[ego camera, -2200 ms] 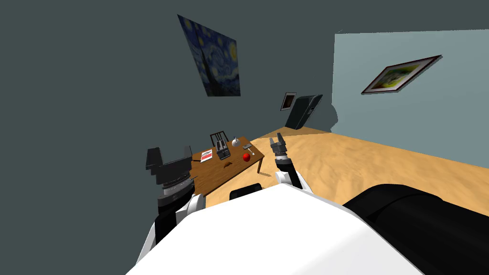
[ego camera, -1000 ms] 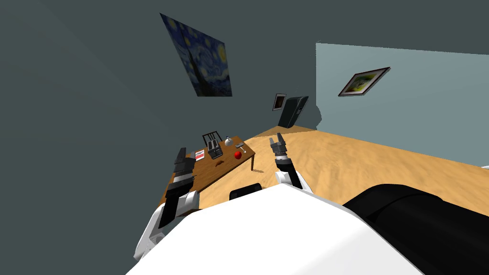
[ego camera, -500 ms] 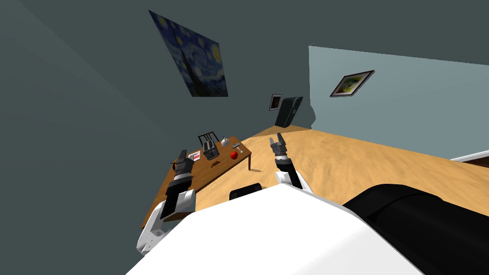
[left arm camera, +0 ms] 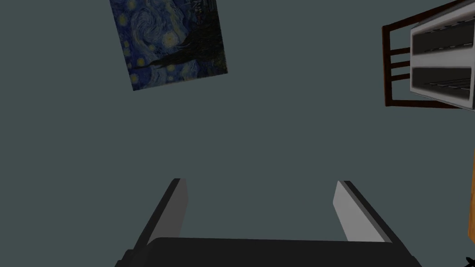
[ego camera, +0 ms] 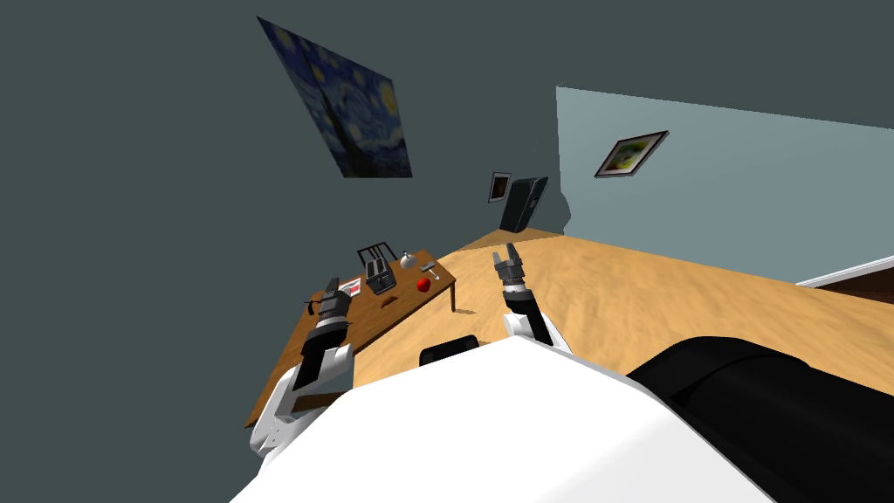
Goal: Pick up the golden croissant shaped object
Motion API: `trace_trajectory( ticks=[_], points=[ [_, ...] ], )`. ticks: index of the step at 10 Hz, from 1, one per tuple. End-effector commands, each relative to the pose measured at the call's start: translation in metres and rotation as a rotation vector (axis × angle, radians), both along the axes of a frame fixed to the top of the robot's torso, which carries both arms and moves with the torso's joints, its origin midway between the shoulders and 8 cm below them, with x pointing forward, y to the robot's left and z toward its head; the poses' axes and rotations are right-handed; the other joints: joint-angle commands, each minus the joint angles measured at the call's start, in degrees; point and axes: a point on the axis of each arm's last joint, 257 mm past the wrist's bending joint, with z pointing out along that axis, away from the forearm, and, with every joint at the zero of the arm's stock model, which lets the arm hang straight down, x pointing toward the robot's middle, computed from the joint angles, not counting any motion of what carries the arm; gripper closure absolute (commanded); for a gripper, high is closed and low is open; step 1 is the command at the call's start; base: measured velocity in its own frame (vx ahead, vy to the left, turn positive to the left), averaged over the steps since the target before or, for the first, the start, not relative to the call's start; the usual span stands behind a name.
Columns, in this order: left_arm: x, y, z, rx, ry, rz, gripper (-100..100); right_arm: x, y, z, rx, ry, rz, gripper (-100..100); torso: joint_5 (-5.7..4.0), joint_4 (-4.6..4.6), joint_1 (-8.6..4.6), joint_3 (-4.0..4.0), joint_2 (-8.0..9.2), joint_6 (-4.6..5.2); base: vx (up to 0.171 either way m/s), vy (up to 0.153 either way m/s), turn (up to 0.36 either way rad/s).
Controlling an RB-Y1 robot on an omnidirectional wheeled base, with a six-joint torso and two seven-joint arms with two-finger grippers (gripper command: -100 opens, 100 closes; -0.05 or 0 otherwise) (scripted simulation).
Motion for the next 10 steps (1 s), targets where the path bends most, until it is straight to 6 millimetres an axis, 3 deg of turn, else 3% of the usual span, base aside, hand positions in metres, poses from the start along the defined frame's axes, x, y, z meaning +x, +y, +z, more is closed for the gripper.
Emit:
trace_trajectory(
  ticks=[1,4,5,7,9,10],
  points=[
    [0.006,0.019,-0.019,-0.018,0.054,0.042,-100,0.0,0.0,0.0,0.0,0.0,0.0,0,0.0,0.0,0.0,0.0,0.0,0.0,-0.011,-0.067,-0.084],
    [0.012,0.054,-0.053,-0.055,0.144,0.112,-100,0.0,0.0,0.0,0.0,0.0,0.0,0,-0.02,0.0,-0.08,-0.01,-0.01,-0.01,-0.01,-0.073,-0.066],
    [0.012,0.055,-0.055,-0.058,0.152,0.115,-100,0.0,0.0,0.0,0.0,0.0,0.0,0,-0.01,0.0,-0.07,0.0,0.0,0.0,-0.002,-0.05,-0.034],
    [0.015,0.082,-0.078,-0.097,0.219,0.173,-100,0.0,0.0,0.0,0.0,0.0,0.0,0,0.0,-0.01,-0.01,-0.03,-0.06,0.01,0.006,-0.059,-0.083],
    [0.014,0.097,-0.106,-0.133,0.287,0.211,-100,0.0,0.0,0.0,0.0,0.0,0.0,0,-0.01,-0.02,-0.02,-0.04,-0.06,-0.02,0.014,-0.046,-0.036],
    [0.013,0.098,-0.109,-0.136,0.295,0.214,-100,0.0,0.0,0.0,0.0,0.0,0.0,0,0.0,-0.02,0.02,-0.05,-0.09,0.0,0.018,-0.027,-0.033]
  ],
)
